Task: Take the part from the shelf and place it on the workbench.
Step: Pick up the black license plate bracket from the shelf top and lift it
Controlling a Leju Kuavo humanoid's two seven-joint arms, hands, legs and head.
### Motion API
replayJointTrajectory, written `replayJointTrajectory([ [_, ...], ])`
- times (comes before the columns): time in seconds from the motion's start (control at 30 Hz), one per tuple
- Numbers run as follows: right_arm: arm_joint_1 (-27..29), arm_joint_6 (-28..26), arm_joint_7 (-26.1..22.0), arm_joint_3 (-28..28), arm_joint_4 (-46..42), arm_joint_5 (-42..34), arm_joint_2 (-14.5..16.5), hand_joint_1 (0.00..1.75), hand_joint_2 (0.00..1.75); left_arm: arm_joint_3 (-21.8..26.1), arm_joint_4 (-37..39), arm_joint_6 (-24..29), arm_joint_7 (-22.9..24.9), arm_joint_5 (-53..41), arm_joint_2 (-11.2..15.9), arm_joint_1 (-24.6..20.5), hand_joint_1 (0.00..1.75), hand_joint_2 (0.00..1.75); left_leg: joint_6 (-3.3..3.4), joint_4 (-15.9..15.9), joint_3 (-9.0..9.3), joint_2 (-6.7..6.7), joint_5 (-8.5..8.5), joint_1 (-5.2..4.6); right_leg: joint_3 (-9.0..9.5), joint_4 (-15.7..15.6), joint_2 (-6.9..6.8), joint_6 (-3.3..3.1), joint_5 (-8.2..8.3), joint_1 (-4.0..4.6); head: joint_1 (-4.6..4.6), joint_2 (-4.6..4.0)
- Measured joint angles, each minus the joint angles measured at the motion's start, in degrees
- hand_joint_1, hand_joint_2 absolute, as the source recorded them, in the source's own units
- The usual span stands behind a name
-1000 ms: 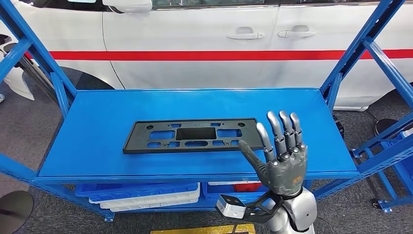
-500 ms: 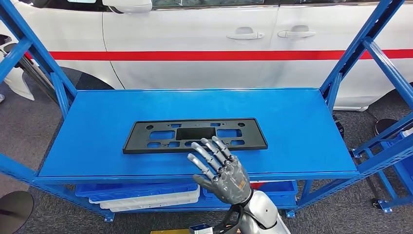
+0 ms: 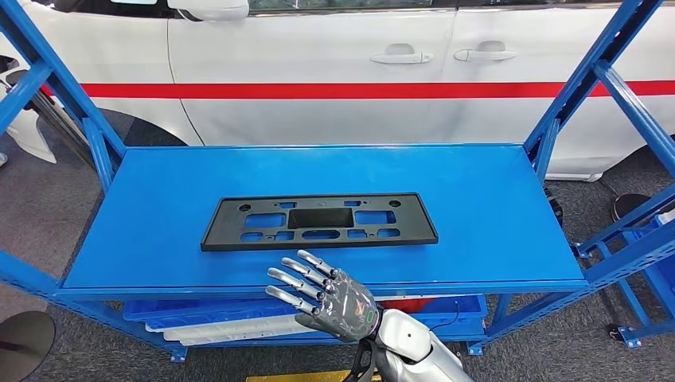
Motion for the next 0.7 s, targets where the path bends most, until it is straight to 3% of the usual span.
replayJointTrajectory([
  [0.7,-0.77,-0.02,0.11,1.07,2.2,0.05,-0.74,0.0,1.75,0.0,0.0,0.0,-0.07,0.0,0.08,0.05,0.0,0.0,0.0,0.0,0.01,0.0,0.0,0.0,0.01,0.0,0.0,0.0,0.0,0.0,0.0,0.0],
])
